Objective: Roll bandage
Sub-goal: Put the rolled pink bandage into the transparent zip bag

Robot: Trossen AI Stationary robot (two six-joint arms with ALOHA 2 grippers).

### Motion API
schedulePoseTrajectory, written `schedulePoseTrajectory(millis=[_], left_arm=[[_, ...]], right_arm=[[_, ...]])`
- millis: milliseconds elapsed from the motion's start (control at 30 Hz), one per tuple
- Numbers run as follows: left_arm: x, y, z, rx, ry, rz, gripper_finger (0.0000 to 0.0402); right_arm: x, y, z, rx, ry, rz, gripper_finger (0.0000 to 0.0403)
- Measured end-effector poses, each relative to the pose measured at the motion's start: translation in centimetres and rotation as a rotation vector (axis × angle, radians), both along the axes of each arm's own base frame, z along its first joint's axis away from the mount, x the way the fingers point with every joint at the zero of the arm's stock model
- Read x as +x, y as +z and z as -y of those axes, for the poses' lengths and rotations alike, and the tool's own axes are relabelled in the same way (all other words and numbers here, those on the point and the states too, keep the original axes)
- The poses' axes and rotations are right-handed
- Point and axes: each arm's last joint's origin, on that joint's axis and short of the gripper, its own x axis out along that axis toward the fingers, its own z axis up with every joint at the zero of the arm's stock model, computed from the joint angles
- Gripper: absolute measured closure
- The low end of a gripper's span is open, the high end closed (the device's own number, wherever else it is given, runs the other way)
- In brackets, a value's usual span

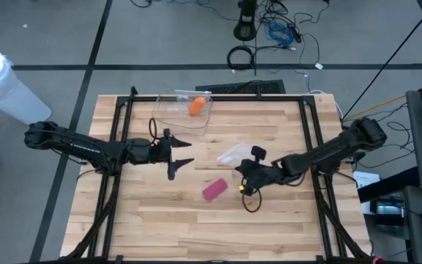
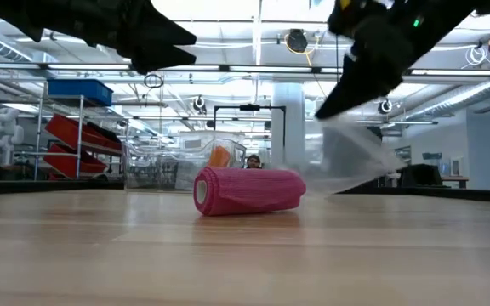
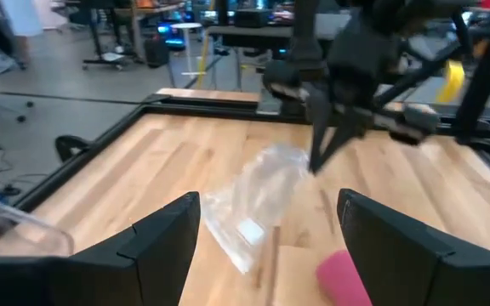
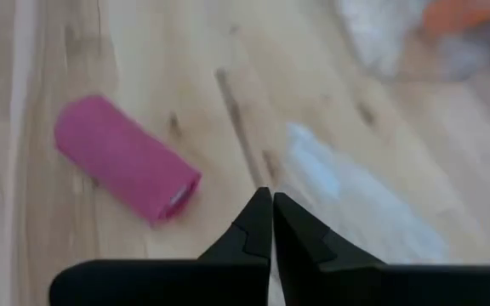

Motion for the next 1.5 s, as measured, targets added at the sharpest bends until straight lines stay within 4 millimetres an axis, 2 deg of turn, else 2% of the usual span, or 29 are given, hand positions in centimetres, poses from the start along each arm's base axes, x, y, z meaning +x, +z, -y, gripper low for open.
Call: schedulePoseTrajectory(millis=[233,400,567,767,1000,1100,1333,1500], left_arm=[[0.6,-0.7,0.3,0.025,-0.079,-0.027,0.0118],[1.6,-1.4,0.4,0.069,-0.093,-0.017,0.0118],[2.7,-2.4,0.9,0.134,-0.212,-0.007,0.0118],[3.2,-3.2,1.1,0.157,-0.221,-0.036,0.0118],[4.1,-3.4,1.2,0.169,-0.209,0.043,0.0118],[4.5,-4.3,1.3,0.187,-0.193,0.012,0.0118],[6.6,-4.6,2.1,0.219,-0.226,0.006,0.0118],[9.1,-5.4,3.3,0.277,-0.205,-0.032,0.0118]], right_arm=[[-1.6,3.3,-1.2,-0.040,0.008,0.153,0.0403],[-2.0,5.5,-1.7,-0.040,0.061,0.286,0.0403],[-2.1,7.1,-1.7,-0.076,0.062,0.385,0.0403],[-2.2,7.7,-1.7,-0.116,0.023,0.432,0.0403],[-2.0,8.7,-1.9,-0.109,0.028,0.516,0.0403],[-2.0,9.0,-2.0,-0.120,0.029,0.541,0.0403],[-2.1,9.2,-1.9,-0.152,-0.052,0.561,0.0403],[-2.1,9.4,-1.9,-0.137,-0.059,0.579,0.0403]])
